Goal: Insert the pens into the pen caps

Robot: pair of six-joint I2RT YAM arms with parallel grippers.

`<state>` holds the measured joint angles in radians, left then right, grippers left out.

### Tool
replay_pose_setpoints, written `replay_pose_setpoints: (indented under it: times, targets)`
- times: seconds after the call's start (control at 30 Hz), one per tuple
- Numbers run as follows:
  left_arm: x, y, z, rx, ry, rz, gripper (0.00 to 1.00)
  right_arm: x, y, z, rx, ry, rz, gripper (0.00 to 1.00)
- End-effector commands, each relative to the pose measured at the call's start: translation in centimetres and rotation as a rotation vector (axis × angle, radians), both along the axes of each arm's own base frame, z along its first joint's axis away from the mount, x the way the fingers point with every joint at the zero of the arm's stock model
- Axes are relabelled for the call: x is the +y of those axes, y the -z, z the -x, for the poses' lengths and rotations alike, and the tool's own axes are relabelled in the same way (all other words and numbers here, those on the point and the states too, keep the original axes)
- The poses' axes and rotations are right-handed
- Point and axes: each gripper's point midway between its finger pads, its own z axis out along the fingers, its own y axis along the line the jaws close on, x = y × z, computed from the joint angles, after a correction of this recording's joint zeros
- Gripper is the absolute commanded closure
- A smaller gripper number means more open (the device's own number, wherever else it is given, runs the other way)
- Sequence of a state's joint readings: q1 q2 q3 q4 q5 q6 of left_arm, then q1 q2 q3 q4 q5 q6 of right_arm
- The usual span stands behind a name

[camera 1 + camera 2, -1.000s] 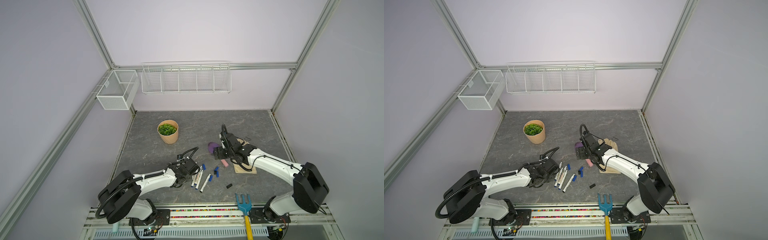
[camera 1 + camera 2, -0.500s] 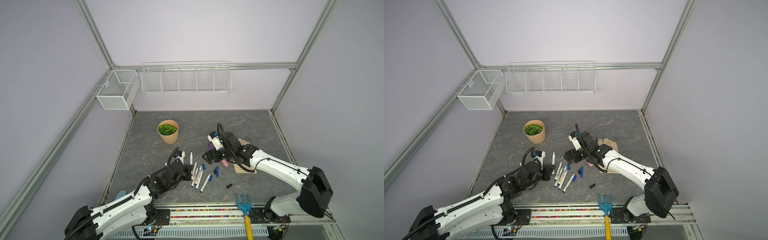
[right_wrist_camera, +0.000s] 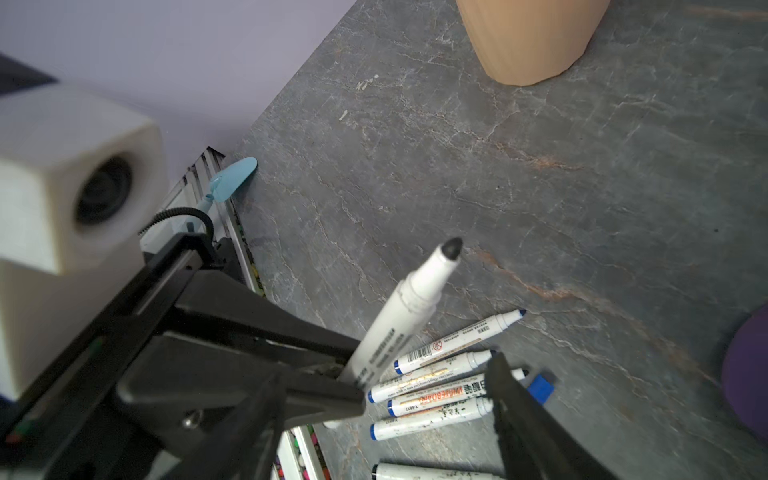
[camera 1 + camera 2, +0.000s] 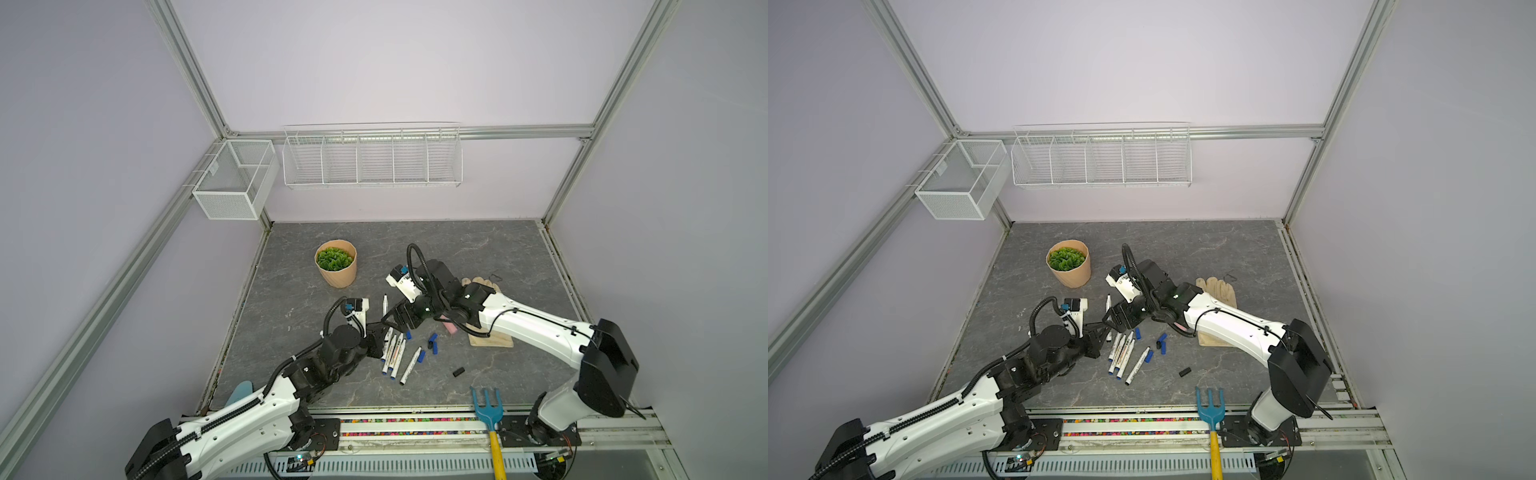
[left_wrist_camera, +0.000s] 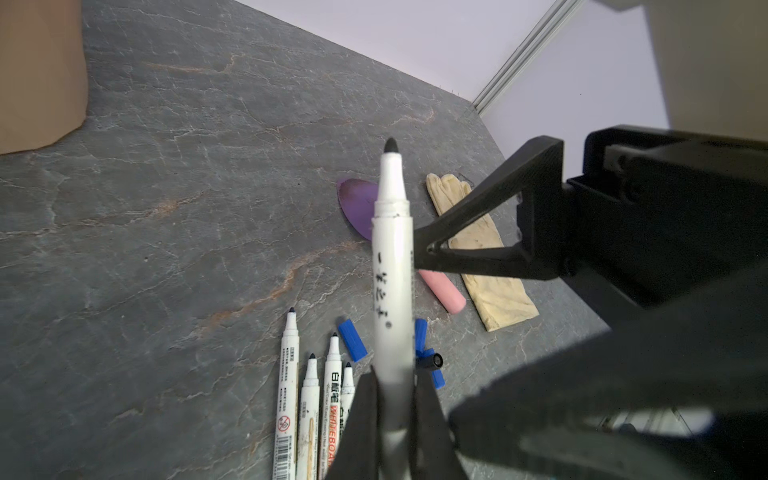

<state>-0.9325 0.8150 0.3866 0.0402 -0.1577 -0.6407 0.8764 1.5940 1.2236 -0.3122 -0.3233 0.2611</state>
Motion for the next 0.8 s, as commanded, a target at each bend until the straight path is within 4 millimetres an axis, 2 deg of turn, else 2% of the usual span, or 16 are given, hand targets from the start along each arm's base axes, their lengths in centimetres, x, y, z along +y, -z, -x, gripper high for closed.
replay_pose_setpoints:
  times: [0.0, 0.17, 0.43, 0.57, 0.63, 0.73, 0.77]
  targets:
    - [-0.7, -1.1, 0.1, -0.038, 0.024, 0.034, 1.0, 1.1, -0.6, 0.0, 0.003, -0.034, -0.036, 0.34]
    - [-0.8, -0.7, 0.3, -0.029, 0.03, 0.033, 1.0, 1.4, -0.8, -0.4, 0.018, -0.029, -0.061, 0.49]
    - [-1.0, -0.6, 0.4, -0.022, 0.038, 0.033, 1.0, 1.5, -0.8, -0.6, 0.077, -0.022, -0.103, 0.81]
    - [-1.1, -0.4, 0.4, -0.013, 0.033, 0.04, 1.0, 1.1, -1.1, -0.8, 0.089, -0.011, -0.126, 0.87]
    - [-1.2, -0.5, 0.4, -0.01, 0.036, 0.056, 0.73, 0.8, -1.3, -0.7, 0.1, -0.01, -0.14, 0.88]
    - [-1.3, -0.4, 0.4, -0.003, 0.032, 0.066, 0.54, 0.3, -1.8, -0.8, 0.109, -0.005, -0.163, 0.89]
    - [-1.4, -0.3, 0.4, -0.001, 0.032, 0.067, 0.51, 0.1, -1.8, -0.8, 0.111, -0.002, -0.169, 0.89]
